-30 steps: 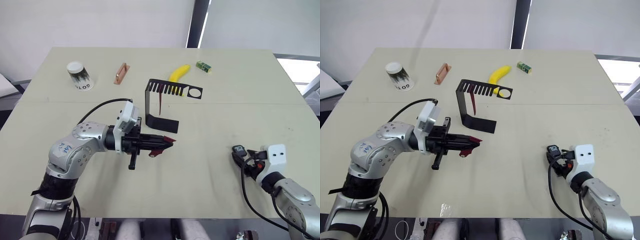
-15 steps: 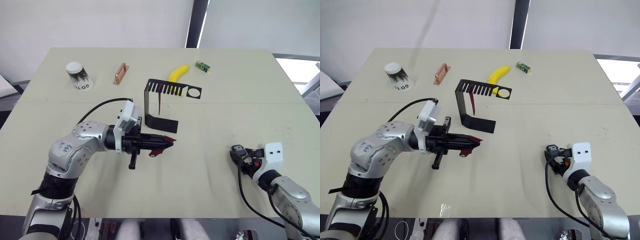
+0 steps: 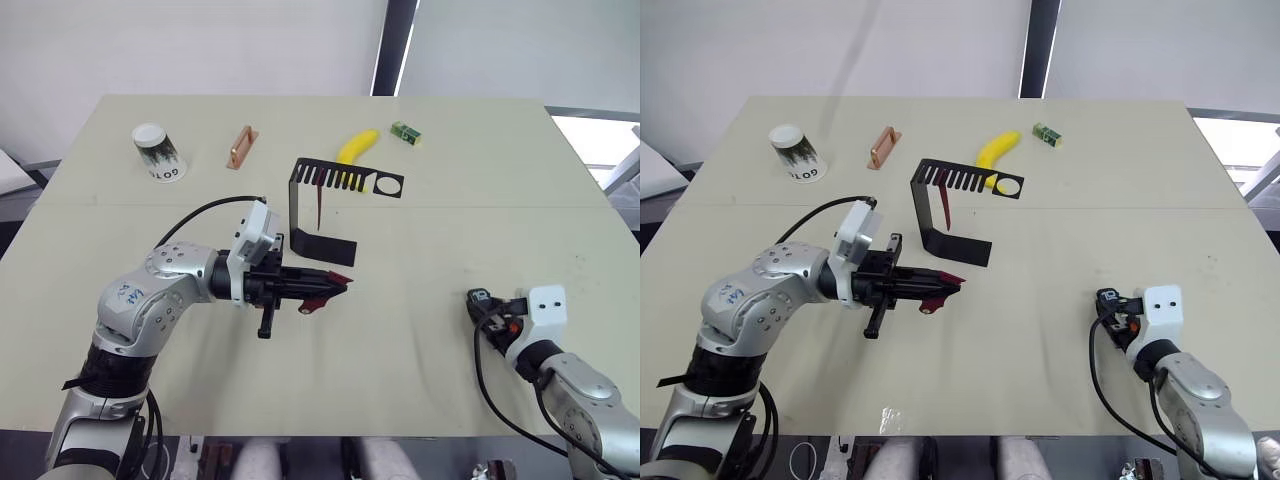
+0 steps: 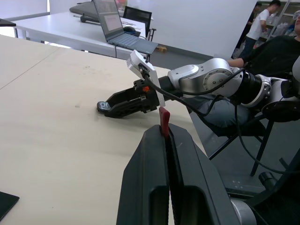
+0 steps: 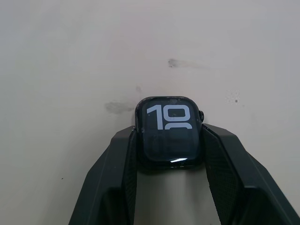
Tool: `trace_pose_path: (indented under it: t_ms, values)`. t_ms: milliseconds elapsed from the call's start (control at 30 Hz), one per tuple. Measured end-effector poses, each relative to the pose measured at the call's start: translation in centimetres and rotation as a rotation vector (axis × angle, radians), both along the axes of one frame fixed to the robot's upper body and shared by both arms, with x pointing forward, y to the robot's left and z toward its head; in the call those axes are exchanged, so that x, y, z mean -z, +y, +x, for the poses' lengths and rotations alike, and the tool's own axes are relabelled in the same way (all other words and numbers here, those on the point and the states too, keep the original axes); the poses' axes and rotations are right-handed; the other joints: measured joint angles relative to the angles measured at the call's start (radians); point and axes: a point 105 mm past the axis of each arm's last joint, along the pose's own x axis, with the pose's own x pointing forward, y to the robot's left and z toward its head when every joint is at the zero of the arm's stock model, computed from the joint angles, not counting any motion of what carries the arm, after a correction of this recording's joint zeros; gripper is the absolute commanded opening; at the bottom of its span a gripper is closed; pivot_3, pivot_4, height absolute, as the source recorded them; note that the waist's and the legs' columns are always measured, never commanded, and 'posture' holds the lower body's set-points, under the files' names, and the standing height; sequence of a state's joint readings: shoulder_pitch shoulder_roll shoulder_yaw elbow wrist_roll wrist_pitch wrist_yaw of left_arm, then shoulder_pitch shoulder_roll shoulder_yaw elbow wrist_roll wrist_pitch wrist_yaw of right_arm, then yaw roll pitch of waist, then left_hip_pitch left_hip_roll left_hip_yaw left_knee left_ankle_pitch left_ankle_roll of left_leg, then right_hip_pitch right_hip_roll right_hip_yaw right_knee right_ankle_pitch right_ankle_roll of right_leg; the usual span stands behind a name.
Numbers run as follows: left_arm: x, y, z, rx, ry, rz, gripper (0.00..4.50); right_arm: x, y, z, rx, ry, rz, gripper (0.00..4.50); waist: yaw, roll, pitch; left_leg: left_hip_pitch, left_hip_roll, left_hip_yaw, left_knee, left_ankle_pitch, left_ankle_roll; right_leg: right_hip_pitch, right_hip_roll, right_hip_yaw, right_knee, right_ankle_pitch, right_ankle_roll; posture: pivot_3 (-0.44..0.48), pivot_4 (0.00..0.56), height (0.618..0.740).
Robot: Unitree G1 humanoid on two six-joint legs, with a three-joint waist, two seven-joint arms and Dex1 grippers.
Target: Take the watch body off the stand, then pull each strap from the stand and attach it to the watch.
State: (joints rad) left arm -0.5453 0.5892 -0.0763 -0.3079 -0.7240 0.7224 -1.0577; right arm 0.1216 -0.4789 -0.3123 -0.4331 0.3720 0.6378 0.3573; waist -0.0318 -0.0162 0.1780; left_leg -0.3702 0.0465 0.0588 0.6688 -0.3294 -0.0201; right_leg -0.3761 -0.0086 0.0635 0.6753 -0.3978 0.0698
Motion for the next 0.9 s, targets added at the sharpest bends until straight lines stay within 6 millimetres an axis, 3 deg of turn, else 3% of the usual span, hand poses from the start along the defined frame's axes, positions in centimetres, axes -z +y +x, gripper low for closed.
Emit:
trace_pose_path:
  t_ms: [267, 400, 600, 900]
  values:
    - [0.4, 1.3, 0.9, -0.054, -0.117, 0.081, 0.00, -6.2, 3.8, 0.7, -0.386, 0.080, -0.029, 1.52, 0.000, 0.000, 0.000, 0.000, 0.000, -0.001, 0.001, 0.000, 0.000, 0.000, 0.000, -0.001, -0.001, 0.000, 0.000, 0.000, 0.150, 0.740]
    - [1.6, 2.0, 2.1, -0.082, -0.217, 0.171, 0.00, -8.3, 7.4, 1.1, -0.620, 0.208, 0.089, 1.52, -0.001, 0.000, 0.000, -0.001, 0.001, -0.001, 0.002, 0.000, 0.001, 0.000, 0.000, -0.001, -0.001, 0.000, 0.000, 0.000, 0.150, 0.740]
    - [2.5, 2.4, 2.5, -0.074, -0.370, 0.260, 0.00, -7.9, 11.2, 1.8, -0.764, 0.383, 0.224, 1.52, 0.001, 0.000, 0.000, -0.004, 0.001, -0.003, 0.003, -0.001, 0.002, -0.002, -0.002, -0.002, 0.000, 0.000, 0.000, 0.000, 0.150, 0.740]
    - [4.2, 2.6, 3.0, -0.138, -0.396, 0.348, 0.00, -7.2, 15.2, 2.2, -0.855, 0.568, 0.341, 1.52, -0.002, 0.000, 0.000, -0.006, 0.001, -0.004, 0.006, -0.002, 0.003, -0.004, -0.002, -0.004, 0.005, 0.000, 0.000, 0.000, 0.150, 0.740]
